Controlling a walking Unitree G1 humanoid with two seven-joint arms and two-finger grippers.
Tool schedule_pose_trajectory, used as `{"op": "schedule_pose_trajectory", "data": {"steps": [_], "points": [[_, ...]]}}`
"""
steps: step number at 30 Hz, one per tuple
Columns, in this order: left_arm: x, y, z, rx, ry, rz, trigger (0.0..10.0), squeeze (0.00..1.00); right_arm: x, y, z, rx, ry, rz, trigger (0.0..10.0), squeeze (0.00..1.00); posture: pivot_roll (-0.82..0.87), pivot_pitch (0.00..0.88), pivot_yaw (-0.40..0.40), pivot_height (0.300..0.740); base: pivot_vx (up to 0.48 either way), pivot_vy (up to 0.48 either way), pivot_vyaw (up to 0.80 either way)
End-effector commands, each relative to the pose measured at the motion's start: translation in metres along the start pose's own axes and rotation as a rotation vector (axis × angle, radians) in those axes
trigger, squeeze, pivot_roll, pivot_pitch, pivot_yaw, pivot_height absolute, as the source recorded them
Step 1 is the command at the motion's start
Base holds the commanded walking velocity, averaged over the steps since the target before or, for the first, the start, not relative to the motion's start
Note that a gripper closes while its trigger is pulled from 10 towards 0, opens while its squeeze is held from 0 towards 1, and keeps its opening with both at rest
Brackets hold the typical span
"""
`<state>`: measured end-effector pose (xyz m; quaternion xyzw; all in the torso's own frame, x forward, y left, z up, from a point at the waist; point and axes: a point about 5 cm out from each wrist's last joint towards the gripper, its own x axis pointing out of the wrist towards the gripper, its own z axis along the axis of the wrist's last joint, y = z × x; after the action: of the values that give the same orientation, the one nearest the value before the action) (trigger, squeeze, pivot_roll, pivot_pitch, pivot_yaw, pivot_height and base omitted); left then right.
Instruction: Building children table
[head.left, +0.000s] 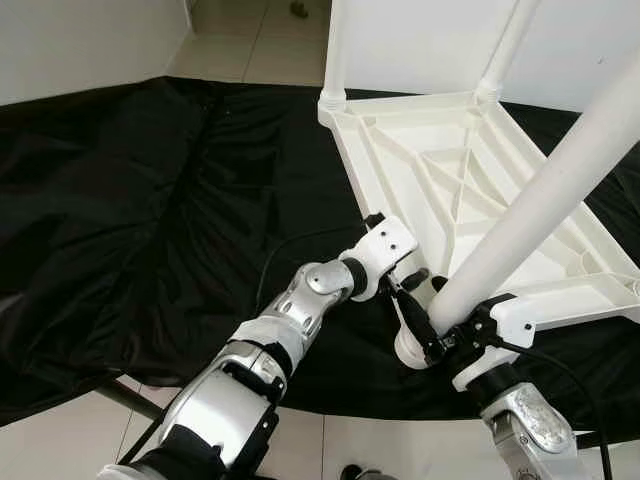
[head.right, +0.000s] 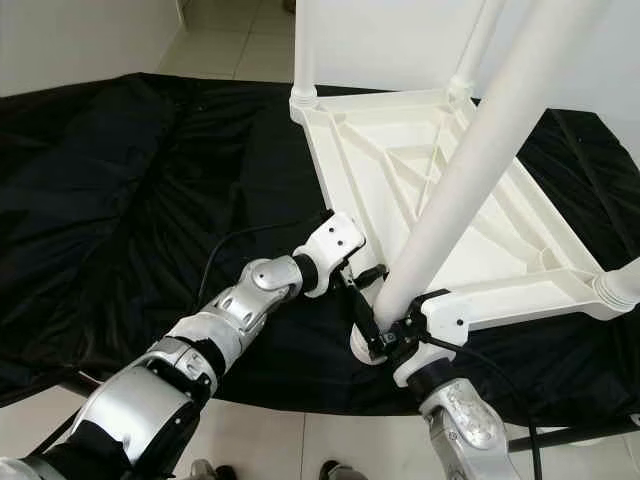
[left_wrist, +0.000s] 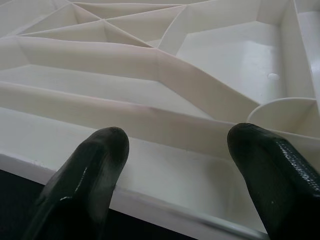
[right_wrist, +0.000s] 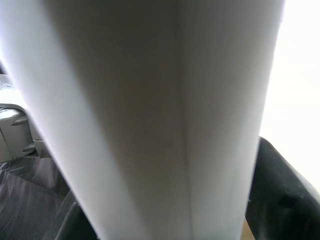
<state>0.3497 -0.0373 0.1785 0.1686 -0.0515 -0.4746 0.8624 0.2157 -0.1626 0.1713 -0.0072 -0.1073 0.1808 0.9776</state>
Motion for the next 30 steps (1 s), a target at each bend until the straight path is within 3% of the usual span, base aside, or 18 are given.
{"op": "schedule_pose_trajectory", "data": {"steps": [1, 14, 19, 30], "points": [[-0.004, 0.010, -0.015, -0.007, 0.079, 0.224, 10.0, 0.00, -0.003, -0.006, -0.009, 0.007, 0.066, -0.030, 10.0, 0.00, -0.11, 0.222, 0.000, 0.740, 0.000, 0.000, 0.00], [-0.025, 0.027, -0.044, 0.100, 0.222, 0.205, 10.0, 0.00, -0.002, -0.012, -0.009, -0.012, 0.080, -0.030, 10.0, 0.00, -0.09, 0.227, 0.010, 0.740, 0.000, 0.000, 0.00], [-0.043, 0.025, -0.067, 0.119, 0.280, 0.129, 10.0, 0.00, 0.000, -0.013, -0.009, -0.018, 0.080, -0.025, 10.0, 0.00, -0.07, 0.235, 0.023, 0.740, 0.000, 0.000, 0.00], [-0.067, 0.017, -0.088, 0.137, 0.294, -0.002, 10.0, 0.00, 0.003, -0.018, -0.009, -0.023, 0.065, -0.025, 10.0, 0.00, -0.07, 0.231, 0.027, 0.740, 0.000, 0.000, 0.00]]}}
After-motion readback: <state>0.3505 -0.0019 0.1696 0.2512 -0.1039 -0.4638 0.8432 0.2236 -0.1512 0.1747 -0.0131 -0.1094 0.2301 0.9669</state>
